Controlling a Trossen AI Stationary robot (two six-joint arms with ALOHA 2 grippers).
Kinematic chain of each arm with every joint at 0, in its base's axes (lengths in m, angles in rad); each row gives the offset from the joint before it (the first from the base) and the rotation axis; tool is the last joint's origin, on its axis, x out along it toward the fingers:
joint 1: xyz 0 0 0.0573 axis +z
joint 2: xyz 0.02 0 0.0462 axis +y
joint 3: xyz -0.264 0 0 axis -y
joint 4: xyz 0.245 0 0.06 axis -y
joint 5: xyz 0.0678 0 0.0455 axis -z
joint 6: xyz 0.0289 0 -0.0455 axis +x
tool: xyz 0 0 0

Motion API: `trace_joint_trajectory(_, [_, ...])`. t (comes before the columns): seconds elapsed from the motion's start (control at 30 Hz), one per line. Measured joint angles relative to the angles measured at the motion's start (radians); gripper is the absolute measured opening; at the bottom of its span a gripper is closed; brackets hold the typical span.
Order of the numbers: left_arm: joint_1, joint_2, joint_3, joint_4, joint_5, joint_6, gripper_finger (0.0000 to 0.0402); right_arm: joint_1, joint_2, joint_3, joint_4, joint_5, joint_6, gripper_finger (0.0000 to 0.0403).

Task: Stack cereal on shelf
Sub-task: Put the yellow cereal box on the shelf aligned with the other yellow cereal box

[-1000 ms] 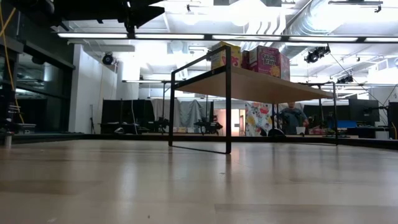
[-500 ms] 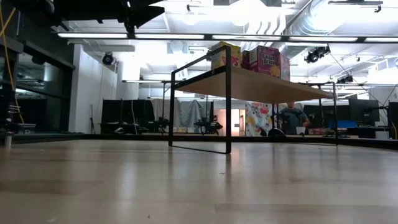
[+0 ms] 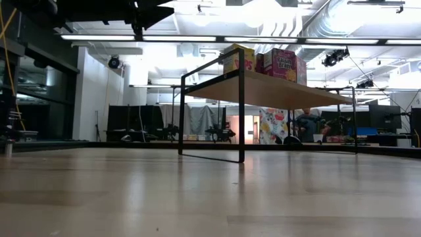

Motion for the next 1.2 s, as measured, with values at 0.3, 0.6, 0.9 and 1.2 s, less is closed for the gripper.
trace_joint_trajectory(0.3, [0.000,0.000,0.000,-0.027,0.000,-0.037,0.0237,0.033,0.000,0.000,0.006,0.080,-0.486,0.0247])
trace_joint_trajectory(0.6, [0.000,0.000,0.000,-0.069,0.000,-0.064,0.0237,0.040,0.001,-0.090,0.081,0.069,-0.601,0.0247])
trace_joint_trajectory(0.9, [0.000,0.000,0.000,-0.066,0.000,-0.078,0.0237,0.034,0.002,-0.158,0.142,0.070,-0.703,0.0247])
trace_joint_trajectory(1.2, [0.000,0.000,0.000,-0.066,0.000,-0.078,0.0237,0.003,0.002,-0.161,0.167,0.076,-0.753,0.0247])
